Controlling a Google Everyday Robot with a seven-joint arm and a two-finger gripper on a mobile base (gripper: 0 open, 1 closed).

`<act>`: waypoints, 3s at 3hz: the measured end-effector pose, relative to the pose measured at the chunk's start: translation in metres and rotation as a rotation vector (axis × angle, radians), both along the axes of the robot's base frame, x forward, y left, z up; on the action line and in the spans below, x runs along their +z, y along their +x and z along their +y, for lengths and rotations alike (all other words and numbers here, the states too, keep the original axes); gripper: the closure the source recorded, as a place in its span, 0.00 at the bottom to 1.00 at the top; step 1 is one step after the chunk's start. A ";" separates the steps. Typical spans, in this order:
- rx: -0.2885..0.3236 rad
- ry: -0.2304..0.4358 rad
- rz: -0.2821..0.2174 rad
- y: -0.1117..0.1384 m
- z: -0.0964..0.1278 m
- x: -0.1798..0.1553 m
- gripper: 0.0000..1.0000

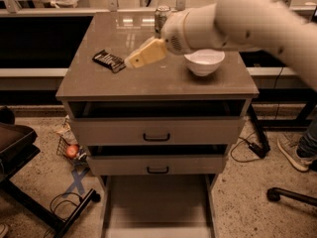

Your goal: Place rxbar chocolate into bottom drawer

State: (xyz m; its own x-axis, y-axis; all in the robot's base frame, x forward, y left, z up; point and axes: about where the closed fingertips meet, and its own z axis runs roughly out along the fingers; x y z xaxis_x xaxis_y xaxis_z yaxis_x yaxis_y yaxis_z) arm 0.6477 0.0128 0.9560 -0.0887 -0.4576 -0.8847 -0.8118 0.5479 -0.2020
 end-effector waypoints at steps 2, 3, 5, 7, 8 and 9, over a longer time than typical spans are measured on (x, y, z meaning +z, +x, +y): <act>0.004 0.079 0.001 0.045 0.037 -0.023 0.00; 0.005 0.079 0.000 0.045 0.037 -0.023 0.00; 0.122 0.107 0.052 0.073 0.115 -0.078 0.00; 0.181 0.102 0.122 0.093 0.161 -0.120 0.00; 0.179 0.097 0.146 0.101 0.165 -0.128 0.00; 0.150 0.083 0.156 0.114 0.159 -0.126 0.18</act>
Offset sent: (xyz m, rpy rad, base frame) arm 0.0382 0.0273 -0.0178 0.0689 -0.0026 -0.0033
